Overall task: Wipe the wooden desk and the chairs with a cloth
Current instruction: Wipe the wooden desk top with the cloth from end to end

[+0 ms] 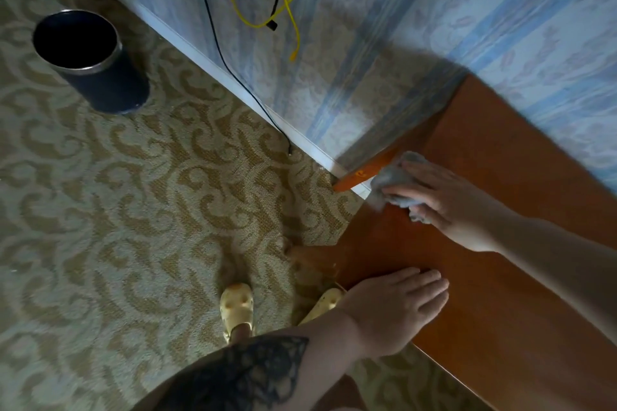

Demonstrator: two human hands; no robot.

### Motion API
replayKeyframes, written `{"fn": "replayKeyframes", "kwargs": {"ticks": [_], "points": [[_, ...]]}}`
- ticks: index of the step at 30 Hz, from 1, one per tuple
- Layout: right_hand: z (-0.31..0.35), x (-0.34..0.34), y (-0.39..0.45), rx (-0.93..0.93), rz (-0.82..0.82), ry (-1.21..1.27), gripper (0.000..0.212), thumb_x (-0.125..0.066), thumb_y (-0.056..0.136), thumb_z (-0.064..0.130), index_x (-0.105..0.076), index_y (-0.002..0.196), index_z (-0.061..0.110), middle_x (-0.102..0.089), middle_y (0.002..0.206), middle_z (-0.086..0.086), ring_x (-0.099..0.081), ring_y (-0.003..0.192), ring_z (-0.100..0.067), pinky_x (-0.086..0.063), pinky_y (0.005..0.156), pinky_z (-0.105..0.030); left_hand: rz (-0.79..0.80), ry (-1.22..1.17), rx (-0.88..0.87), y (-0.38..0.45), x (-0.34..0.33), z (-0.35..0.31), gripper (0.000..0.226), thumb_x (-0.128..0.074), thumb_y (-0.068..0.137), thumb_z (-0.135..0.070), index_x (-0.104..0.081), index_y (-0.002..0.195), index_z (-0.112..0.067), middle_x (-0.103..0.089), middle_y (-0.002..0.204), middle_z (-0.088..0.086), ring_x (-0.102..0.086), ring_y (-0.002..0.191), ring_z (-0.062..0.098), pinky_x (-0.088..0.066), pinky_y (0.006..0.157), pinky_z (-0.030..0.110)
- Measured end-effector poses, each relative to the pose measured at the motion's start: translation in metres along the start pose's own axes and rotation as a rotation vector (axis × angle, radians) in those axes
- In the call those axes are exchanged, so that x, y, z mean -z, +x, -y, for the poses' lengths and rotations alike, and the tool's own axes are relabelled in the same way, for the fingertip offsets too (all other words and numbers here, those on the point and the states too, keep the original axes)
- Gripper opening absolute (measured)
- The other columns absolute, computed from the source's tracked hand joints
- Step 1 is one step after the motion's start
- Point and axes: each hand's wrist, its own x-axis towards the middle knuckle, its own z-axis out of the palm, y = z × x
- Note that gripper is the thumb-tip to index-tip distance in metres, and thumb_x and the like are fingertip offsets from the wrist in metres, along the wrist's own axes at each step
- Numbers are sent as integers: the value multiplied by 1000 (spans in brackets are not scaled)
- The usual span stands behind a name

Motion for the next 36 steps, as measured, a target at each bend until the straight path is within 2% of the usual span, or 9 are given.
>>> {"fn": "replayKeyframes", "kwargs": {"ticks": [4, 8, 10, 12, 17, 24, 28, 31, 36], "points": [[49, -19, 5, -94, -115, -15, 36, -37, 95, 37, -61, 121, 36, -44, 147, -4, -28, 142, -23, -15, 116, -41, -20, -18, 19, 2, 0, 0, 52, -21, 103, -32, -28, 150, -9, -28, 157, 8, -20, 146, 21, -13, 120, 37], [89, -31, -16, 292, -97, -132, 32, -38, 94, 36, -59, 115, 48, -55, 133, 8, -34, 130, -14, -13, 119, -34, 59, -76, 209, -1, 13, -6, 49, -31, 101, -40, -47, 139, -15, -53, 136, 18, -53, 120, 34, -48, 92, 47], [80, -17, -2, 378, 43, -142, 34, -31, 95, 40, -56, 116, 48, -56, 128, 11, -42, 123, -13, -23, 116, -32, 25, -38, 189, 0, 9, -6, 53, -30, 102, -41, -36, 146, -14, -41, 147, 19, -41, 132, 35, -41, 102, 51], [47, -3, 17, 278, 137, -92, 33, -26, 98, 46, -53, 117, 46, -53, 126, 12, -44, 122, -14, -36, 108, -39, -16, 14, 57, 1, 2, -2, 55, -24, 104, -38, -24, 151, -10, -24, 158, 11, -18, 146, 25, -15, 118, 41], [13, -5, 26, -21, 15, -127, 64, -7, 92, 53, -59, 126, 35, -45, 145, -2, -28, 141, -20, -5, 121, -36, 14, -62, -33, 7, 11, 11, 55, -25, 105, -35, -15, 154, -13, -8, 162, 3, 2, 149, 15, 11, 118, 30], [16, -1, 9, 239, 62, -116, 46, -14, 103, 49, -44, 137, 45, -42, 149, -6, -19, 142, -14, 1, 118, -25, 73, 75, -174, 23, 18, 47, 55, -26, 104, -43, -20, 153, -19, -14, 161, 1, -5, 149, 16, 1, 120, 36], [-15, 2, 31, 86, 45, -139, 64, -1, 96, 59, -49, 135, 41, -42, 148, -4, -21, 143, -17, 5, 119, -29, 55, 45, -177, 23, 19, 46, 54, -27, 104, -40, -20, 153, -19, -14, 161, 0, -5, 149, 15, 0, 119, 34], [-7, -6, 34, 10, -44, -82, 78, 6, 95, 62, -61, 124, 35, -52, 137, -4, -34, 137, -21, -8, 120, -40, 47, 11, -165, 25, 19, 47, 56, -27, 104, -41, -17, 154, -17, -10, 162, 0, -1, 149, 15, 2, 119, 35], [-7, -7, 23, 177, -13, -84, 43, -23, 101, 48, -55, 128, 40, -49, 141, -3, -26, 138, -17, -2, 119, -29, 27, -30, -101, 26, 15, 46, 59, -28, 103, -42, -15, 154, -15, -7, 162, 3, 2, 149, 16, 2, 119, 36]]}}
